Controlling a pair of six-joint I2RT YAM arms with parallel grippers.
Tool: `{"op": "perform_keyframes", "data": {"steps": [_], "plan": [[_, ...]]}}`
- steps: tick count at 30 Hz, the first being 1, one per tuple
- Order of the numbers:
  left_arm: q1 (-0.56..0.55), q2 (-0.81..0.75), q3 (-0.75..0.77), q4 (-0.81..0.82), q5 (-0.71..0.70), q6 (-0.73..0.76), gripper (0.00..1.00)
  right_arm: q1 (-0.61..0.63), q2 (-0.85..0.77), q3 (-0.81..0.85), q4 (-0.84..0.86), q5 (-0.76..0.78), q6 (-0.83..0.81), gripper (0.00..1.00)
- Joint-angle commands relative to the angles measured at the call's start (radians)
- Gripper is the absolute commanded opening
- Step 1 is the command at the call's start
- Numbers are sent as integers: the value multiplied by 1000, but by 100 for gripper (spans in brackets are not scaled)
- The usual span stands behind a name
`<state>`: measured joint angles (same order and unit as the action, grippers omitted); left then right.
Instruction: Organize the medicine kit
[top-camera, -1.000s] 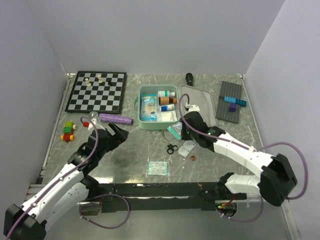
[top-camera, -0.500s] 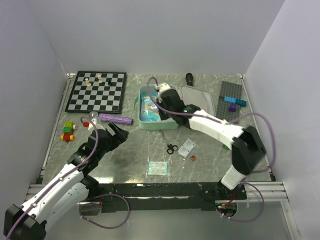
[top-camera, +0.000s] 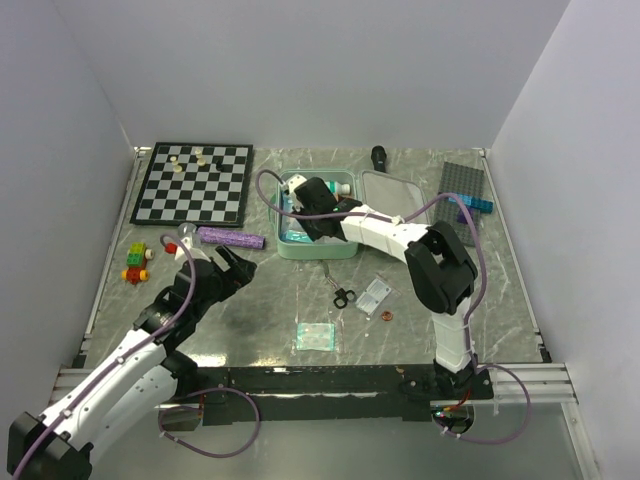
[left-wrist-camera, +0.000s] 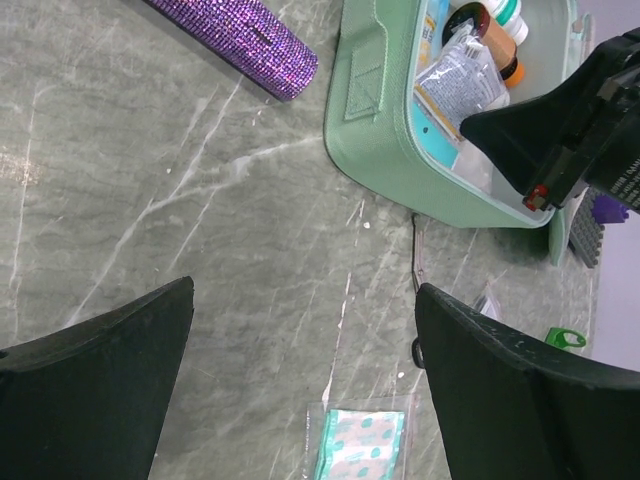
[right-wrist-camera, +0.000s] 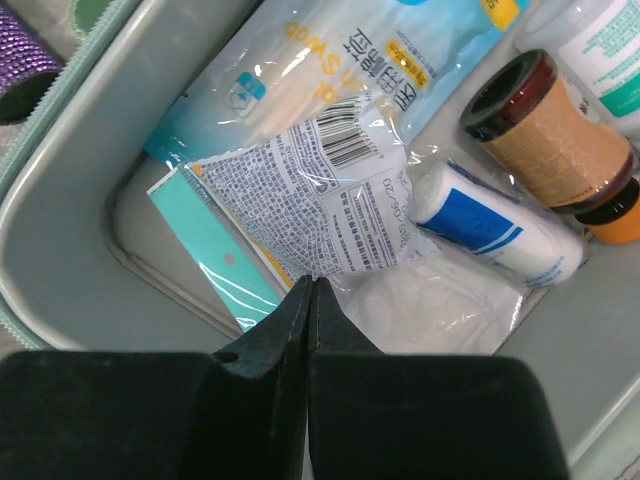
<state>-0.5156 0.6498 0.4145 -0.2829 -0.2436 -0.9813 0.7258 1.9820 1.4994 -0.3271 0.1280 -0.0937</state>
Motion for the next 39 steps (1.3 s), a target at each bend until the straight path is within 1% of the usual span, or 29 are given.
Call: {"op": "perform_keyframes", "data": {"steps": [1, 6, 9, 15, 19, 22, 23, 24, 26, 28, 29, 31, 35, 39], "plan": [[2, 24, 12, 22, -8, 20, 96, -5, -37, -22, 25, -45, -69, 0], [2, 43, 17, 34, -3, 23, 96, -3, -55, -53, 39, -82, -58, 0], [3, 45, 20, 25, -3, 23, 96, -5, -63, -51, 36, -33, -26, 0], [3, 17, 30, 24, -20, 16, 96, -28, -224, -76, 42, 27, 141, 0], [2, 14, 90, 71, -8, 61, 98, -28, -369, -97, 10, -66, 183, 0], [3, 5, 125, 177, 84, 133, 99, -25, -480, -161, 11, -190, 209, 0], [2, -1, 129, 233, 136, 157, 99, -25, -518, -194, 25, -227, 219, 0], [2, -7, 127, 305, 188, 174, 97, -23, -563, -236, 40, -258, 236, 0], [2, -16, 110, 439, 318, 202, 96, -20, -638, -322, 65, -318, 264, 0], [2, -16, 89, 555, 424, 190, 96, -12, -701, -390, 82, -346, 296, 0], [2, -10, 75, 632, 455, 176, 96, -6, -725, -409, 83, -358, 311, 0], [2, 10, 49, 730, 515, 147, 96, 6, -771, -450, 88, -357, 336, 0], [0, 108, 56, 833, 613, 118, 96, 35, -811, -490, 95, -349, 365, 0], [2, 189, 98, 812, 656, 131, 96, 66, -830, -501, 88, -343, 361, 0]]}}
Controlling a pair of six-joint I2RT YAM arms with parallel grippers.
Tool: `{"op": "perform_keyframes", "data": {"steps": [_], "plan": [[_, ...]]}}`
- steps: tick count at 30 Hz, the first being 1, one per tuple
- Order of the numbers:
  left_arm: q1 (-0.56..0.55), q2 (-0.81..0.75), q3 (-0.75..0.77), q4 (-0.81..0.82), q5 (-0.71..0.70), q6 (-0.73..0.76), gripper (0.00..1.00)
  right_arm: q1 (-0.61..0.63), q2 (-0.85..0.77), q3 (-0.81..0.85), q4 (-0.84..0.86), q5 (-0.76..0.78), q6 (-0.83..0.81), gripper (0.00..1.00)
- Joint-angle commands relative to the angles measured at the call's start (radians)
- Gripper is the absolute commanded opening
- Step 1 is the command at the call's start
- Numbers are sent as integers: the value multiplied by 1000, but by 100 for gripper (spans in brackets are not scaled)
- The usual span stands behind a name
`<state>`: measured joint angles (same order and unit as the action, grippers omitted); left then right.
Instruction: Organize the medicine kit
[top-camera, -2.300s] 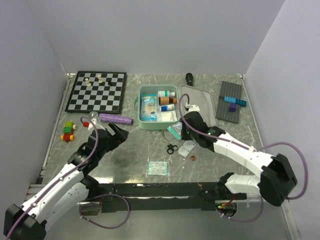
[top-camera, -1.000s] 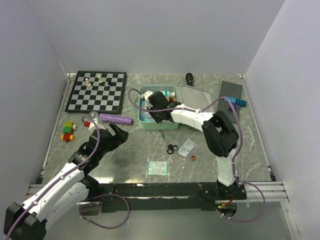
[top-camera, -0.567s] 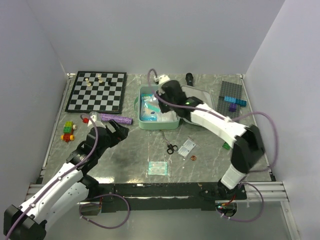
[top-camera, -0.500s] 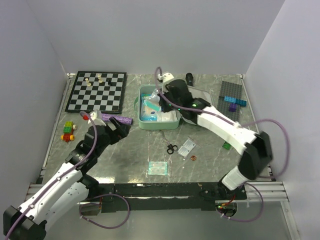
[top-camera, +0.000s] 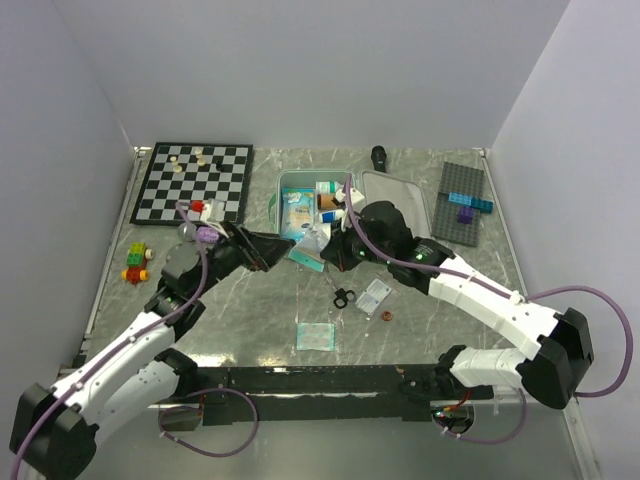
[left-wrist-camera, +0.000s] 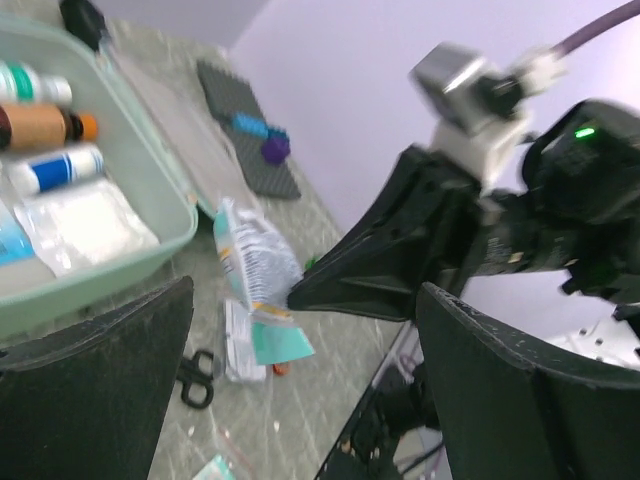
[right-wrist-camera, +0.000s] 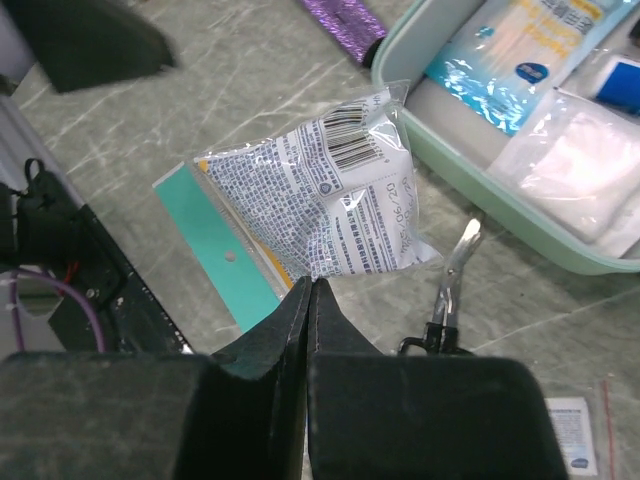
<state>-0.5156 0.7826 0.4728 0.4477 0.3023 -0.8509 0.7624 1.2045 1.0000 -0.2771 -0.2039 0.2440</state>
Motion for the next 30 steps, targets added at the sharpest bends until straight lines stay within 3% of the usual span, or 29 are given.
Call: {"op": "perform_keyframes", "data": {"steps": [1, 12, 17, 20, 26, 30], "plan": [[0, 72, 47, 68, 112, 10, 96, 35, -54, -7, 39, -9, 18, 0], [0, 173, 66, 95, 179, 3, 99, 69, -62, -5, 15, -2, -11, 0], [0, 225, 90, 88, 221, 13, 87, 87, -59, 9, 3, 11, -28, 0], [2, 242, 96, 77, 219, 13, 74, 94, -57, 22, -11, 9, -43, 0], [0, 241, 93, 94, 199, 3, 34, 103, -57, 34, -34, 18, -58, 0], [0, 244, 99, 94, 215, -7, 13, 104, -63, 38, -50, 31, -66, 0]]}}
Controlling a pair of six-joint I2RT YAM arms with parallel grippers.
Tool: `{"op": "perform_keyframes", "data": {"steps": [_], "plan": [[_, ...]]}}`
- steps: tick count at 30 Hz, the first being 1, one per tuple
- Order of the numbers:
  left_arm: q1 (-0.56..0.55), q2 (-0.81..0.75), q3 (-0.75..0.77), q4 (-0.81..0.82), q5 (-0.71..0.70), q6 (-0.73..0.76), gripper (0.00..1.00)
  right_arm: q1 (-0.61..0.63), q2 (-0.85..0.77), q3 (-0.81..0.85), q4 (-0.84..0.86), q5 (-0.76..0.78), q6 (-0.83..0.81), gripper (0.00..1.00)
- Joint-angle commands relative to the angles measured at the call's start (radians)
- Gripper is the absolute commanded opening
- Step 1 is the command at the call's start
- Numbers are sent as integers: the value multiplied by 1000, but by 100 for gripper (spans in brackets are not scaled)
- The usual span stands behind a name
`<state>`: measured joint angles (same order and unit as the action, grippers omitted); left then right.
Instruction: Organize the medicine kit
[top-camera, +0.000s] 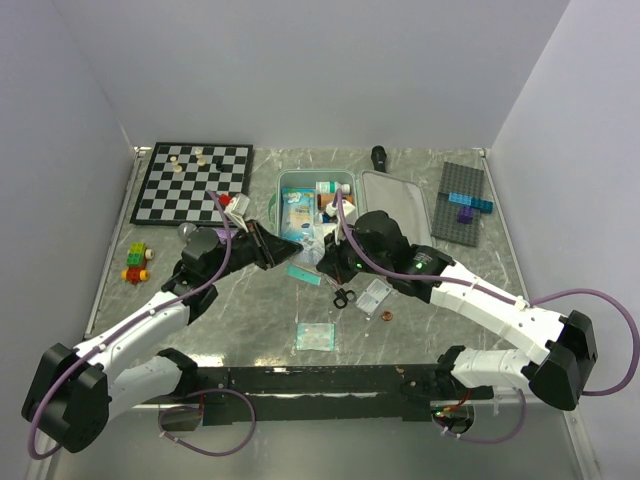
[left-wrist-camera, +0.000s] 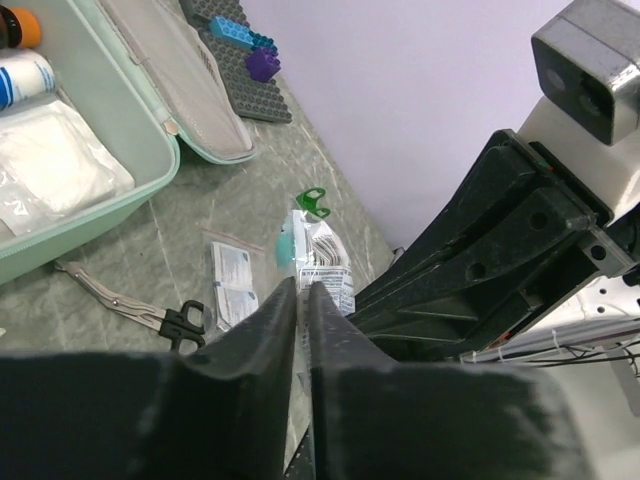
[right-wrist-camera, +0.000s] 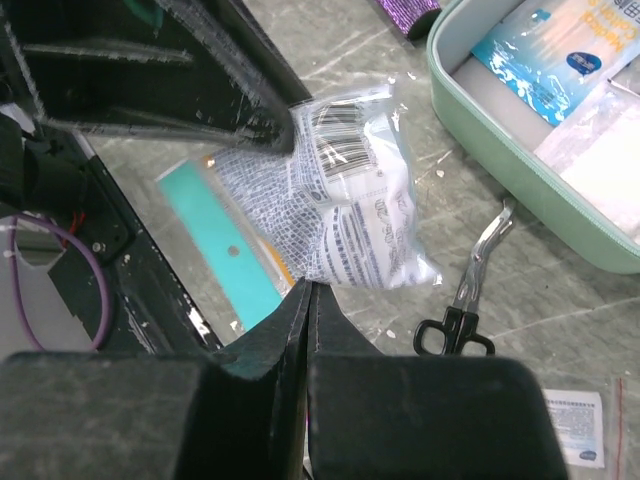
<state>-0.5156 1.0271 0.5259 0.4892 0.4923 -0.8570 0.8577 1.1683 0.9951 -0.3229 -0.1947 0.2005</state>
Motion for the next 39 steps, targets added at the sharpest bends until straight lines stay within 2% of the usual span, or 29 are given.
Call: {"op": "perform_keyframes", "data": {"steps": [1, 3, 8, 9, 12, 14, 15, 18, 22, 26, 28, 29, 30, 31, 39], "plan": [[0, 2, 49, 51, 28, -2, 7, 9, -25, 46, -7, 24, -24, 0], [0, 7, 57, 43, 35, -5, 1, 9, -30, 46, -8, 26, -29, 0], [0, 5, 54, 46, 40, -14, 1, 9, -38, 45, -8, 37, -30, 0], [2, 2, 52, 40, 34, -16, 1, 9, -36, 50, -16, 55, -26, 5], [0, -7, 65, -24, -23, -30, 1, 9, -53, 53, -31, 115, -13, 47], [0, -4, 94, -90, -72, -42, 1, 9, -81, 42, -25, 162, -10, 63], [2, -1, 114, -133, -93, -48, 1, 9, -96, 37, -22, 181, -10, 66], [2, 25, 187, -274, -170, -69, 1, 20, -120, 36, -15, 244, -29, 70], [0, 96, 319, -591, -349, -151, 1, 84, -108, 51, 2, 383, -87, 72], [2, 131, 408, -712, -435, -252, 1, 155, -87, 37, 73, 546, -173, 76], [2, 162, 469, -796, -478, -302, 1, 178, -79, 27, 125, 612, -234, 83], [2, 180, 505, -842, -489, -316, 1, 188, -76, 20, 152, 632, -255, 87], [0, 206, 560, -889, -489, -323, 1, 195, -73, 13, 185, 641, -283, 97], [0, 229, 598, -923, -489, -329, 1, 198, -65, 7, 209, 646, -305, 100], [-4, 318, 730, -1026, -466, -338, 1, 211, 102, 111, 254, 650, -369, 100]]}}
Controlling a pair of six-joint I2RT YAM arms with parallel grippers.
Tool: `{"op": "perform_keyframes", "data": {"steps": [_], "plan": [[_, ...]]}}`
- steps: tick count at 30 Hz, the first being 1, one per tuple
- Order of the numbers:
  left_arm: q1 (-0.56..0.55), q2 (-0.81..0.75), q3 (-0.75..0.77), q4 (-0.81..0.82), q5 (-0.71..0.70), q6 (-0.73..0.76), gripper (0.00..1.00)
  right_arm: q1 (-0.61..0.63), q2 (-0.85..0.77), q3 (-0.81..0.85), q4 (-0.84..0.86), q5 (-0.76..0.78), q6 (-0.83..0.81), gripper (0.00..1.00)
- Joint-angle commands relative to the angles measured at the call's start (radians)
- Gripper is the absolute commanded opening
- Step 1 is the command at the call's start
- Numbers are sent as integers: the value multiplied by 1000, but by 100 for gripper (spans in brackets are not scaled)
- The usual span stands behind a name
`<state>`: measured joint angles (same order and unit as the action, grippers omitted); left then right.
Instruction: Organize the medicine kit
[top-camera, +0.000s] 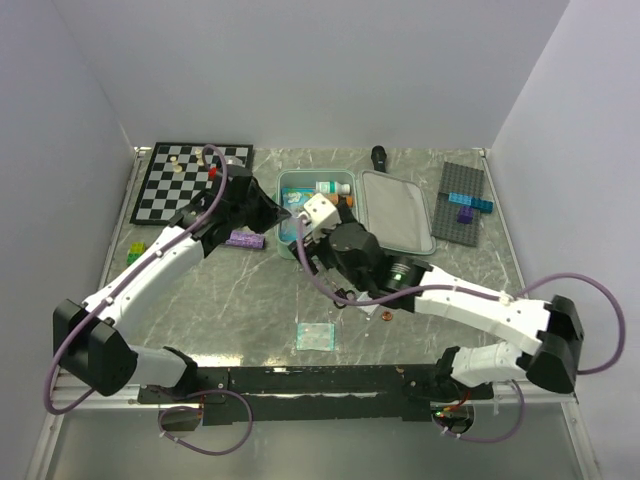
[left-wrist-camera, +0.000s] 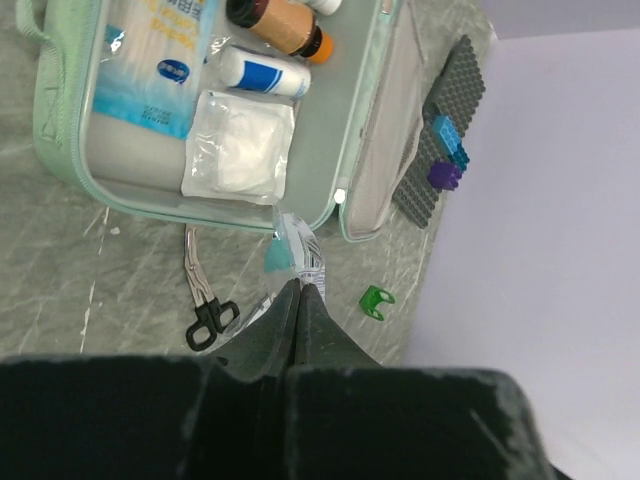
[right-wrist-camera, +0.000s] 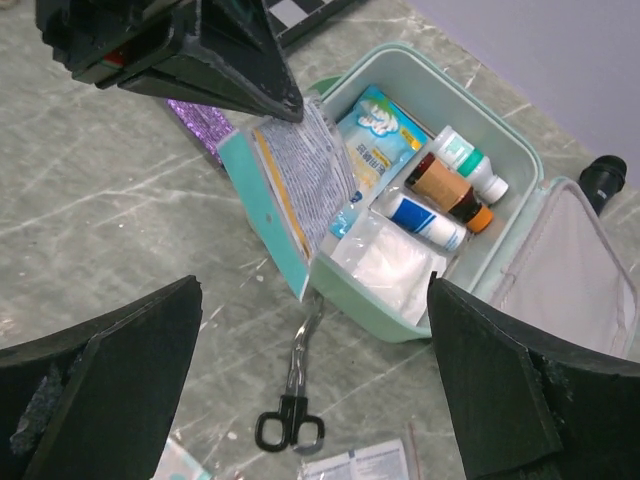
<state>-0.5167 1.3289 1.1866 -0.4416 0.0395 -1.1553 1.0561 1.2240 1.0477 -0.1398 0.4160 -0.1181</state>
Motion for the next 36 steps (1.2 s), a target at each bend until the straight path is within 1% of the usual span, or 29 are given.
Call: {"op": "perform_keyframes", "data": {"steps": [1, 5, 9, 10, 11, 13, 16, 18, 19, 20, 24, 25, 27, 28, 31, 32, 33, 34, 36], "plan": [[-6, 21, 79, -100, -10, -41, 1, 13, 66, 70, 77, 64, -49, 99], [-14, 27, 84, -95, -1, -49, 1, 13, 141, 124, 95, 99, -55, 92], [-16, 27, 73, -85, 14, -55, 1, 10, 209, 176, 89, 84, -66, 78], [-17, 26, 71, -83, 16, -55, 1, 10, 225, 195, 79, 83, -68, 72], [-17, 24, 68, -79, 19, -58, 1, 8, 244, 212, 65, 95, -69, 64], [-16, 18, 64, -69, 26, -61, 1, 5, 278, 250, 28, 102, -60, 44], [-16, 7, 61, -57, 23, -61, 1, -8, 289, 271, -9, 87, -26, 24], [-17, 1, 57, -54, 20, -60, 1, -18, 276, 262, -20, 80, -8, 8], [-14, 0, 59, -54, 17, -57, 1, -21, 269, 252, -23, 75, 0, 2], [-14, 1, 59, -52, 14, -55, 1, -22, 256, 241, -23, 73, 6, 0], [-14, -4, 47, -14, 14, -46, 2, -22, 201, 203, -32, 47, 23, 0], [-9, -2, 41, -2, 14, -41, 5, -25, 181, 193, -32, 34, 31, 0], [4, -4, 36, 20, 20, -24, 15, -33, 148, 180, -43, -8, 52, 0], [13, -7, 34, 24, 22, -15, 23, -42, 131, 173, -50, -25, 60, 0], [40, -14, 39, 38, 25, 29, 53, -100, 91, 173, -92, -138, 116, 0], [52, -23, 45, 27, 10, 45, 61, -126, 82, 169, -96, -205, 164, 0], [56, -30, 51, 14, -10, 63, 66, -158, 68, 160, -93, -248, 191, 0], [67, -42, 50, 0, -35, 77, 68, -197, 59, 143, -81, -302, 216, 0], [87, -72, 21, -6, -36, 98, 69, -275, 51, 126, -60, -405, 264, 0]]}}
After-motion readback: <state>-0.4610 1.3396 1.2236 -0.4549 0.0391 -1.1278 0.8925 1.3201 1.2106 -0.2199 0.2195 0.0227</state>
